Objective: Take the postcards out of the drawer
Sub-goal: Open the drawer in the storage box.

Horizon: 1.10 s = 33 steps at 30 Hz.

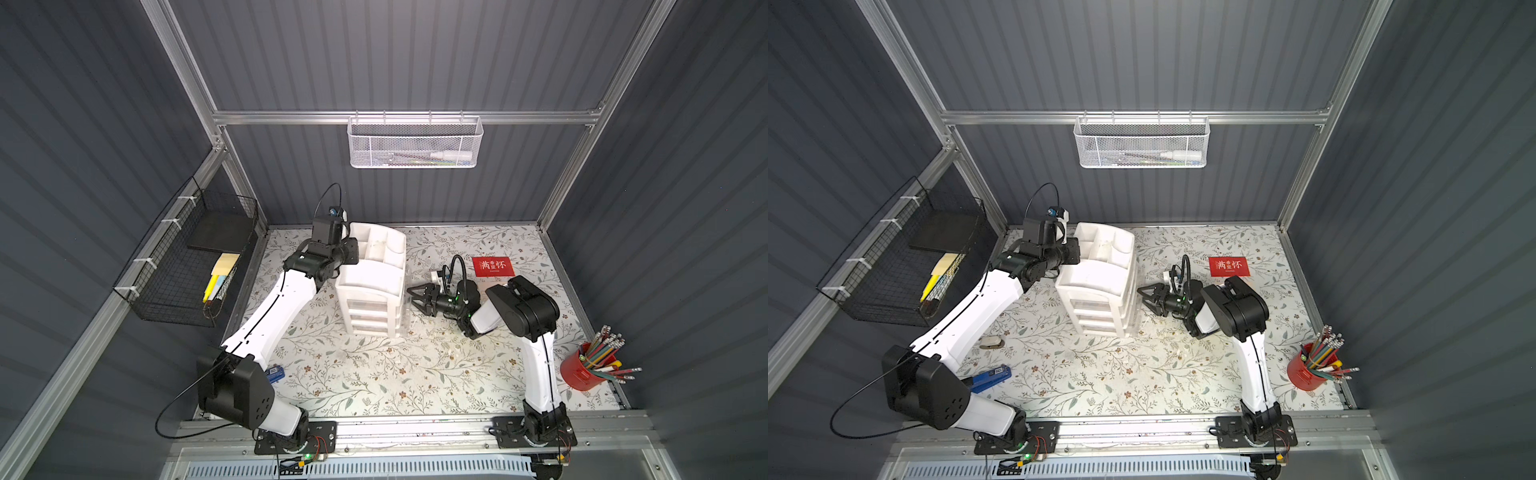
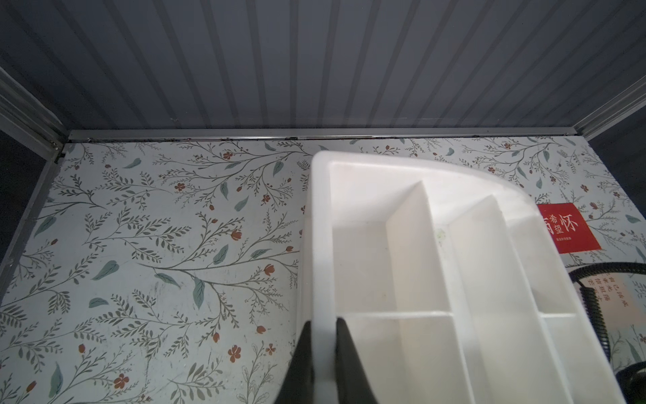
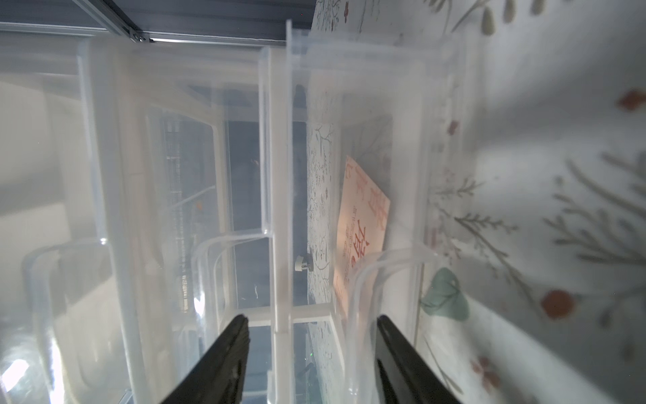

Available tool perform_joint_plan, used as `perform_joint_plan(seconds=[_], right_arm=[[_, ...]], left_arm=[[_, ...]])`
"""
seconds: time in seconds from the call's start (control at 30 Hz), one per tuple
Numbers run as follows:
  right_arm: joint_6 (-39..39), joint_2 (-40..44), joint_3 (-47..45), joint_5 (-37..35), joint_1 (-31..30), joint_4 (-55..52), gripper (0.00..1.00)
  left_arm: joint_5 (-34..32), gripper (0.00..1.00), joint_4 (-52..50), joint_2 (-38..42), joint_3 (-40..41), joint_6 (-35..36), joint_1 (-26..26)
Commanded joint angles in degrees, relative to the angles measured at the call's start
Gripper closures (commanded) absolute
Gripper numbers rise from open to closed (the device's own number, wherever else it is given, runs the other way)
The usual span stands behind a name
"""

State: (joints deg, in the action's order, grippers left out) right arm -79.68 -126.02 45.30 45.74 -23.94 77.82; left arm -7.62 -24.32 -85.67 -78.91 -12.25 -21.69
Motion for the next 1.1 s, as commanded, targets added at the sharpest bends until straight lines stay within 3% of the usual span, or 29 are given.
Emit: perform_joint_plan(seconds=[0.0, 0.27, 0.8, 1.07], right_arm=[[0.9, 2.8, -0.7, 1.0, 1.1, 3.3, 0.41], [1.0, 2.7, -1.7, 1.1, 1.9, 3.2, 0.43], [3.0, 1.5, -2.3, -0.2, 2.0, 3.2, 0.61], [3.8, 2.3, -2.9, 0.1, 2.8, 3.3, 0.63]], left_arm=[[0.4, 1.0, -8.4, -5.0, 3.7, 3.4, -0.4], [0.4, 1.0, -8.4, -5.1, 3.7, 3.4, -0.5], [0.0, 1.0, -8.2, -5.3, 3.7, 3.3, -0.5], [-1.5, 1.0, -8.6, -4.7, 3.7, 3.4, -0.5]])
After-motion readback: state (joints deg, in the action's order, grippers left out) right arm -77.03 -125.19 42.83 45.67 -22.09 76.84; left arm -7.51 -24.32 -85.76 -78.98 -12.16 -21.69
